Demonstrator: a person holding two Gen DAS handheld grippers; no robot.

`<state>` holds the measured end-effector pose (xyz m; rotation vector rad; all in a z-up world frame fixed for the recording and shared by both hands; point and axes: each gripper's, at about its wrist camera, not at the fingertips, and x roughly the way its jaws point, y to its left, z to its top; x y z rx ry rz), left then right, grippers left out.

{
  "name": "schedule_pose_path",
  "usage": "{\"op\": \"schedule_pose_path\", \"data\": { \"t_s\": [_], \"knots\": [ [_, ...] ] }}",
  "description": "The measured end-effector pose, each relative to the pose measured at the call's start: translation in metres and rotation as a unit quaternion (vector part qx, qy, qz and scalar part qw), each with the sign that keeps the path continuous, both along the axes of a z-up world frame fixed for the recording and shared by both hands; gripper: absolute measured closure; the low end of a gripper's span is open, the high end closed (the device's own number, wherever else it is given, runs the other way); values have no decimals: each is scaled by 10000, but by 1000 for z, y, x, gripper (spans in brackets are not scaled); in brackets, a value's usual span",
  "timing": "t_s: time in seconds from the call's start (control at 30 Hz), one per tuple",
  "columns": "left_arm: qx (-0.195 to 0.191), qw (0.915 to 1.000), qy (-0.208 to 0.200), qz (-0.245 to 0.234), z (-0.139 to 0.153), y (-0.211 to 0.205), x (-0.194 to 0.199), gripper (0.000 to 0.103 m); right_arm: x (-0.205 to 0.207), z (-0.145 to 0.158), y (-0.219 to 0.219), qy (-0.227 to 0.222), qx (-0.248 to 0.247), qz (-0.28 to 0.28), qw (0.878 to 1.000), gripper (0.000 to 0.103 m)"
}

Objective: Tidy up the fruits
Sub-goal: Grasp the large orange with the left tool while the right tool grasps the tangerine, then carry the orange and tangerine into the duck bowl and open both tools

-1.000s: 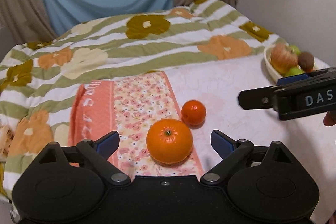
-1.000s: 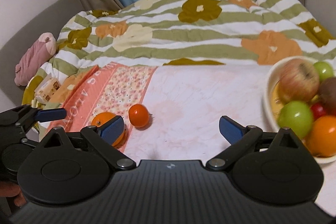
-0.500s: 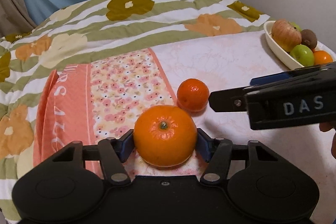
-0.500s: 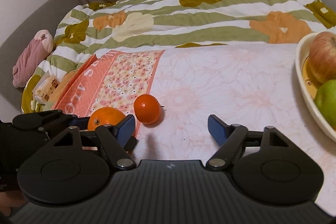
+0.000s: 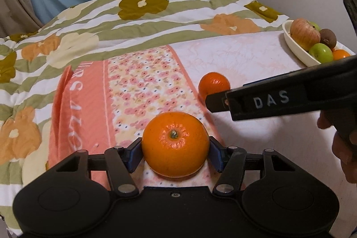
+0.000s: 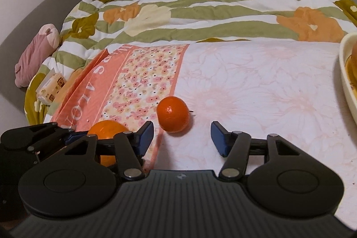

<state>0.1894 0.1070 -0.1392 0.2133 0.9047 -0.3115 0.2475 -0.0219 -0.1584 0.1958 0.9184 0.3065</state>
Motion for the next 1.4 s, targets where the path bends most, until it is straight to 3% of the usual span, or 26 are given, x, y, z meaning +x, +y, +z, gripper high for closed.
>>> {"op": "schedule_pose_path", "data": {
  "t_s": [0.27,0.4,0.97,1.4],
  "knots": [
    [-76,9998,39,187,1,13,-6,39,6,-1,12,-117,-134,-16,9998,38],
    [-105,9996,39,261,1,16,-8,39,9,-2,17,-138,-190,13,9997,55],
    [-128,9988,-133,448,20,13,-15,39,-3,19,11,-410,-223,125,9988,56],
    [-220,9981,-389,422,60,-27,-31,39,-34,67,-46,-723,-151,-121,9972,56]
  ]
}}
